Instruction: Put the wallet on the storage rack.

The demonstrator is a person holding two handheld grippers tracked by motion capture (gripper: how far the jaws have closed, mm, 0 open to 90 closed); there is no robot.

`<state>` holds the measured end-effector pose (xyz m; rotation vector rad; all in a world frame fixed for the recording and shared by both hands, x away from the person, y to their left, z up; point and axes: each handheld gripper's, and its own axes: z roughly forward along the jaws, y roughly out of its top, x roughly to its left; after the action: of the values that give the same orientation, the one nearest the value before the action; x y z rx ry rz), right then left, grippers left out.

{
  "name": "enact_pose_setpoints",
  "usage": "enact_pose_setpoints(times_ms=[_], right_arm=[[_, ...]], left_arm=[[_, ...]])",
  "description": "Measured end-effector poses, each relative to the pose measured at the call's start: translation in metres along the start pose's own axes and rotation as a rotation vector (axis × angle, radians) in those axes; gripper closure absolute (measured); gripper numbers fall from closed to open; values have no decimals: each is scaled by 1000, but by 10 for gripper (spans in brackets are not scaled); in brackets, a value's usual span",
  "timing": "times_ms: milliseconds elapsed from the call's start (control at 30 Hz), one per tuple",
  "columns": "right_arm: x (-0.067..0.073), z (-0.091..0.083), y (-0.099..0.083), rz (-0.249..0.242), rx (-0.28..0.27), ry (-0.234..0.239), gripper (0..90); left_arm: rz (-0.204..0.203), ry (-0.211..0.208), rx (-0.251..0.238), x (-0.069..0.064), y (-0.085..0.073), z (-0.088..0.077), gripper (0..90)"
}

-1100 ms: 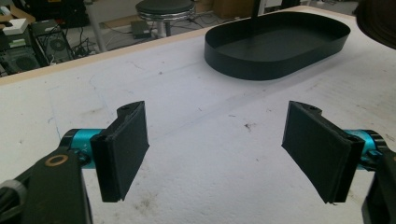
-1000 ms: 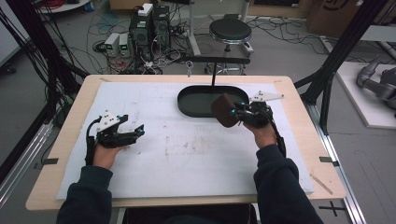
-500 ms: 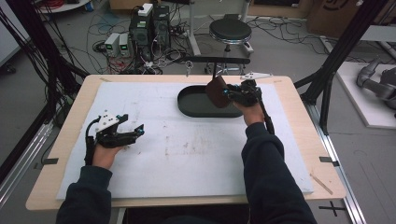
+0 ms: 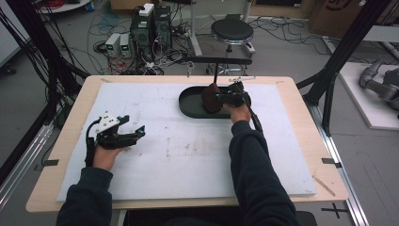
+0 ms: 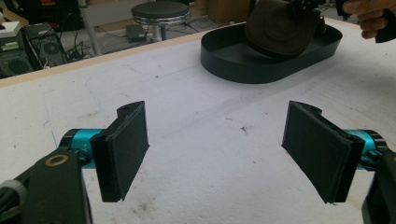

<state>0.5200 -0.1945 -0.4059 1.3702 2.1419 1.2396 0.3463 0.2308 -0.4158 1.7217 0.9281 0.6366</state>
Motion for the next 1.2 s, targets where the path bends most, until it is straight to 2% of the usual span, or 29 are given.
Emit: enact_pose_setpoints(times_ms=[67, 167, 233, 300, 400, 533, 567, 600, 667, 733, 800, 867, 900, 967, 1100, 1133, 1200], right_arm=[[-4, 0, -1, 42, 4, 0, 651], [-7, -1, -2, 35, 15, -26, 602], [-8, -4, -1, 34, 11, -57, 482], [-11, -8, 0, 40, 8, -40, 475], [-11, -16, 1, -15, 41, -38, 455], [-7, -35, 3, -88, 70, -13, 397], [-6, -40, 4, -97, 82, 7, 378], [-6, -47, 3, -104, 100, 60, 374], [-3, -59, 2, -124, 115, 89, 351], [1, -76, -6, -172, 52, 107, 328], [2, -91, -12, -203, 79, 88, 246], [1, -109, -23, -229, 20, 92, 244], [1, -117, -28, -238, 20, 84, 234], [-2, -133, -40, -262, -38, 74, 208], [-8, -156, -67, -315, -101, 14, 198], [-11, -160, -74, -319, -109, 9, 198], [-15, -169, -86, -294, -115, 2, 198]], left_arm=[[2, -1, 2, 0, 0, 0, 221], [3, -4, 3, 0, 0, 0, 221], [4, -4, 4, 0, 0, 0, 221], [0, -5, 2, 0, 0, 0, 221], [-7, -9, 3, 0, 0, 1, 221], [-15, -12, 2, 1, -1, 1, 221], [-18, -15, 0, 1, -1, 1, 221], [-23, -18, 2, 1, -1, 0, 221], [-36, -24, 2, 2, -1, 0, 221], [-50, -27, 0, 3, -1, 0, 221], [-66, -30, 1, 6, -1, -1, 215], [-95, -36, 2, 7, -2, -1, 213], [-104, -37, 3, 8, -2, -2, 214], [-112, -28, -2, 9, -2, -3, 213], [-114, -14, -25, 11, -1, -6, 214], [-112, -13, -27, 12, -1, -6, 214], [-108, -6, -33, 12, -1, -7, 213]])
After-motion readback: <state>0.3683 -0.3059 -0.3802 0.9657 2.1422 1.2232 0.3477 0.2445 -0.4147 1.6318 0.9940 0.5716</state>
